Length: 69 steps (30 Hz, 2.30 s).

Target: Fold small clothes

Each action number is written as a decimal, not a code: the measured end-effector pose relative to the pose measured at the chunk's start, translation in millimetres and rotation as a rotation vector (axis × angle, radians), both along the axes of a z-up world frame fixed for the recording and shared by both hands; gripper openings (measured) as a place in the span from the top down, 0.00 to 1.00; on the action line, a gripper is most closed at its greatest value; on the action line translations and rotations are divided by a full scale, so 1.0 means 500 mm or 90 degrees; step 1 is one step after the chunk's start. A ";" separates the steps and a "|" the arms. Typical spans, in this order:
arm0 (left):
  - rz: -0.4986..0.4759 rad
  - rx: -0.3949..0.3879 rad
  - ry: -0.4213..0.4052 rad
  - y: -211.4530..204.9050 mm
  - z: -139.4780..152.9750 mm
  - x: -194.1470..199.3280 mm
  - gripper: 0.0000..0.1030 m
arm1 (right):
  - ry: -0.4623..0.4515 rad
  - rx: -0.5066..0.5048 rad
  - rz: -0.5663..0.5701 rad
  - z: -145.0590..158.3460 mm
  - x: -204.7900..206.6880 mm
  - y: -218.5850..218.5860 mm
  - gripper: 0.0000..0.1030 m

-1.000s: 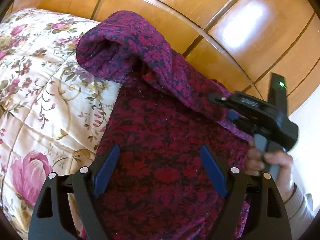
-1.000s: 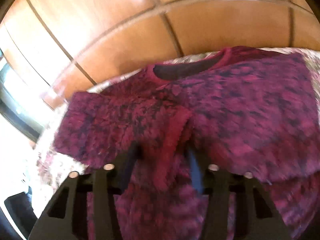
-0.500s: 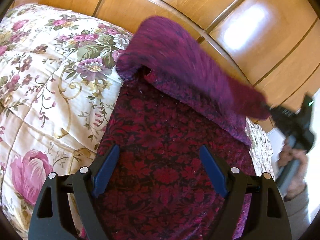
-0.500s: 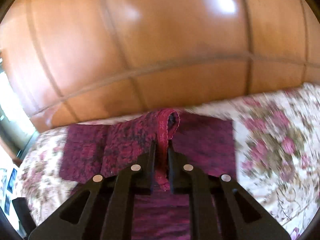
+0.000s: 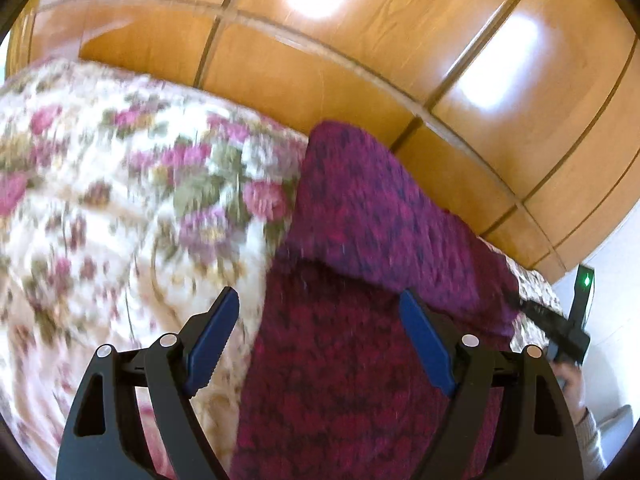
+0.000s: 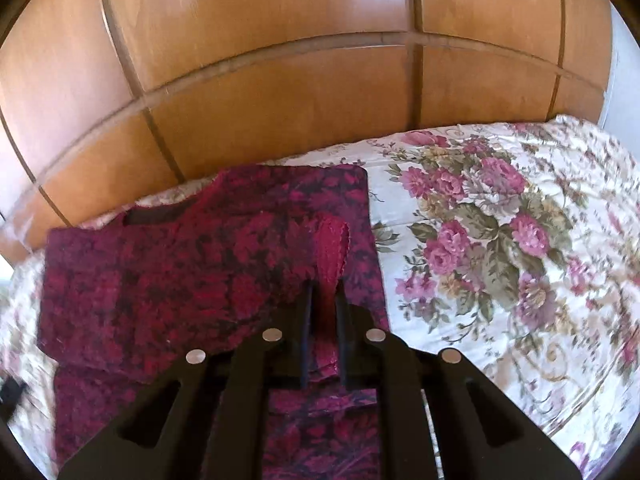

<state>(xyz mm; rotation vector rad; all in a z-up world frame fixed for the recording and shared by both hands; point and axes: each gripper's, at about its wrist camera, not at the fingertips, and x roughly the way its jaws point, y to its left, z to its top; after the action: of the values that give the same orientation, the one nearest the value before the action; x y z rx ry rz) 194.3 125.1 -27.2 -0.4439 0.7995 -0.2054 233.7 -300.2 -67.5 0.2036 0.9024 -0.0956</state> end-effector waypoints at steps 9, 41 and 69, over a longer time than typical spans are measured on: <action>-0.039 0.111 -0.099 -0.036 0.085 0.107 0.21 | -0.102 0.027 0.038 0.075 -0.028 0.005 0.41; 0.024 0.159 0.075 -0.090 -0.043 0.264 0.30 | 0.005 -0.041 0.095 -0.019 0.061 0.077 0.26; 0.035 0.075 0.157 -0.095 -0.082 0.143 0.43 | 0.002 0.009 0.021 -0.003 -0.015 0.011 0.89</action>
<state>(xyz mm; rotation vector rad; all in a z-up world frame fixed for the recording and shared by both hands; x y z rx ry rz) 265.9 77.6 -68.1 -0.3839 1.0348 -0.0526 226.0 -294.5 -68.9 0.2018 0.9102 -0.0589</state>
